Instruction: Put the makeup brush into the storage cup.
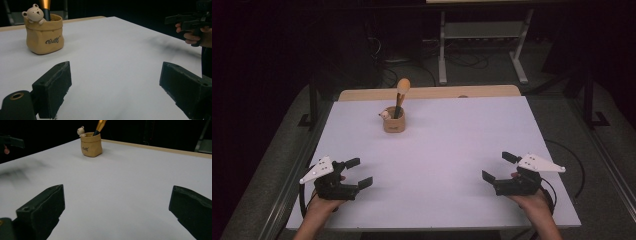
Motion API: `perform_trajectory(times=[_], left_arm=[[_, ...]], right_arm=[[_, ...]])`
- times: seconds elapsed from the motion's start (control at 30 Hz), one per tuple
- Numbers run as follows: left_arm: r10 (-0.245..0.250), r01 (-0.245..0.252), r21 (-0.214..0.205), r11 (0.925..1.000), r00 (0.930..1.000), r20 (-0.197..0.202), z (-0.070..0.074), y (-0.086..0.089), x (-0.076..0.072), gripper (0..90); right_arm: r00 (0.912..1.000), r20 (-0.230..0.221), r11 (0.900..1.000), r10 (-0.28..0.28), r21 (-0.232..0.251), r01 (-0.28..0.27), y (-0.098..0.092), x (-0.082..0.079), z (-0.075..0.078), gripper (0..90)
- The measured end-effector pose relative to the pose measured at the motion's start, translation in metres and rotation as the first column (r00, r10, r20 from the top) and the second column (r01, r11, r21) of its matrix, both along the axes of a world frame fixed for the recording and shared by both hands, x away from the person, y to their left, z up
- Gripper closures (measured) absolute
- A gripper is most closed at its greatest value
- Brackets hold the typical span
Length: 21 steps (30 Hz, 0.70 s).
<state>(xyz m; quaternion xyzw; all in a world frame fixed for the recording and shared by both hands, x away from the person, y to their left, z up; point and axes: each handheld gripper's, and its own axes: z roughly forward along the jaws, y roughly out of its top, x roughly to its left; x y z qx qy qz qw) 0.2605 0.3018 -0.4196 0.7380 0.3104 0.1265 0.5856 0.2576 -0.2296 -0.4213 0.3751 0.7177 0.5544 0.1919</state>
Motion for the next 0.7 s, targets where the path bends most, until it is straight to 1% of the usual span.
perform_trajectory(times=[0.1, 0.23, 0.27, 0.33, 0.47, 0.67, 0.7], left_arm=[[0.000, 0.000, -0.006, 1.0000, 1.0000, 0.000, -0.0001, -0.0005, 0.0001, 10.1], [-0.009, 0.009, 0.005, 0.9999, 1.0000, -0.002, -0.0011, -0.0023, 0.0004, 10.1], [-0.008, 0.008, -0.001, 1.0000, 1.0000, -0.005, -0.0012, -0.0030, 0.0001, 10.1], [-0.010, 0.010, 0.000, 1.0000, 0.9999, -0.006, -0.0013, -0.0034, -0.0001, 10.1], [-0.017, 0.017, 0.012, 0.9998, 0.9999, -0.004, -0.0015, -0.0038, 0.0003, 10.1], [-0.022, 0.022, 0.004, 0.9998, 0.9997, -0.010, -0.0016, -0.0069, 0.0001, 10.1], [-0.025, 0.025, 0.013, 0.9996, 0.9996, -0.012, -0.0015, -0.0071, 0.0003, 10.1]], right_arm=[[1.0000, -0.002, 1.0000, 0.003, -0.007, -0.003, 0.0010, -0.0001, -0.0008, 0.0], [1.0000, -0.007, 0.9999, -0.002, -0.011, 0.002, 0.0010, -0.0008, -0.0009, 0.0], [1.0000, -0.007, 0.9999, -0.004, -0.011, 0.004, 0.0006, -0.0007, -0.0010, 0.0], [1.0000, -0.005, 0.9999, -0.003, -0.015, 0.003, 0.0000, -0.0004, -0.0013, 0.0], [1.0000, -0.003, 0.9998, -0.002, -0.019, 0.002, -0.0003, -0.0001, -0.0017, 0.0], [1.0000, -0.001, 0.9998, -0.004, -0.018, 0.004, -0.0007, -0.0002, -0.0017, 0.0], [1.0000, -0.003, 0.9998, -0.005, -0.017, 0.005, -0.0008, -0.0003, -0.0016, 0.0]])
